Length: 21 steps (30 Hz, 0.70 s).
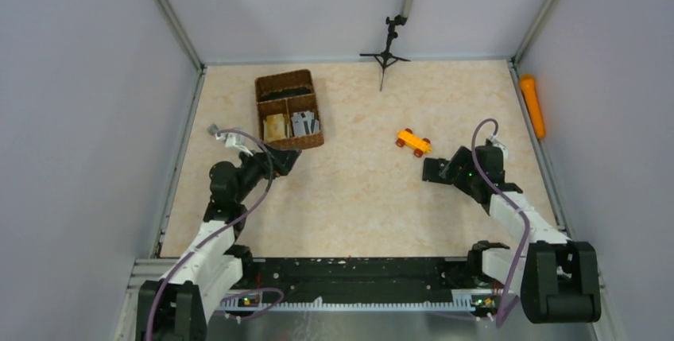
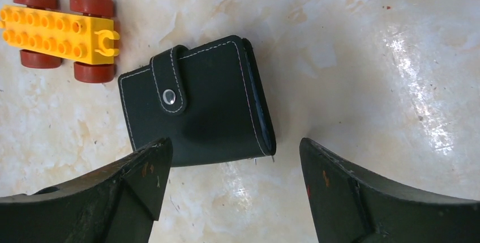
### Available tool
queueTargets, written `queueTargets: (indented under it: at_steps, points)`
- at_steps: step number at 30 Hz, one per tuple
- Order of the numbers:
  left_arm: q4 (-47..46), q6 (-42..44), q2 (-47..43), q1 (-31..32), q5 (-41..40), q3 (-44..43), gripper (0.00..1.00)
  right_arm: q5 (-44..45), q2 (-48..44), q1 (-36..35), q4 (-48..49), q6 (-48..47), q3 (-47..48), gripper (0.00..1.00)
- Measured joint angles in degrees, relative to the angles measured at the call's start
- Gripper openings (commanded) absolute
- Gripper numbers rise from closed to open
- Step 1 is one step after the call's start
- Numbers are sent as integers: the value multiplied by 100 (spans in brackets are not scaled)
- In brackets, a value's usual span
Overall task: Take the credit cards out of the card holder
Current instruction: Move the card holder to the center of the board.
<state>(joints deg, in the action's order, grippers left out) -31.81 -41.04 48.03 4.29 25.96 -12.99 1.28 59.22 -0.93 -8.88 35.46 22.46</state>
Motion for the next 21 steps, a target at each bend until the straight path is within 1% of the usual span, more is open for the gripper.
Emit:
queueTargets:
  at_steps: [2, 3, 6, 8, 9, 10, 11, 12, 17, 21]
  points:
    - [15, 92, -2, 92, -9, -11, 99, -42, 247, 0, 50, -35, 83, 74]
    - [33, 140, 0, 149, -9, -20, 99, -74, 393, 0, 92, -52, 140, 70]
    - [66, 267, 17, 293, -9, -70, 99, -160, 671, 0, 254, -90, 278, 51]
    - [98, 358, 79, 409, -17, -140, 99, -181, 717, 0, 334, -142, 282, 34]
    - [105, 393, 131, 483, -28, -184, 99, -190, 717, 0, 345, -168, 282, 27]
    - [107, 428, 186, 549, -33, -223, 99, -216, 715, 0, 367, -190, 282, 13]
    - [122, 481, 260, 627, -35, -273, 99, -251, 715, 0, 382, -210, 282, 5]
    - [144, 520, 341, 706, -35, -326, 99, -289, 715, 0, 380, -229, 282, 0]
    - [234, 684, 638, 1106, -57, -507, 99, -831, 474, 7, 352, -245, 282, 0]
    - [404, 846, 914, 1458, -138, -721, 98, -1392, -127, -227, 382, -68, 249, 0]
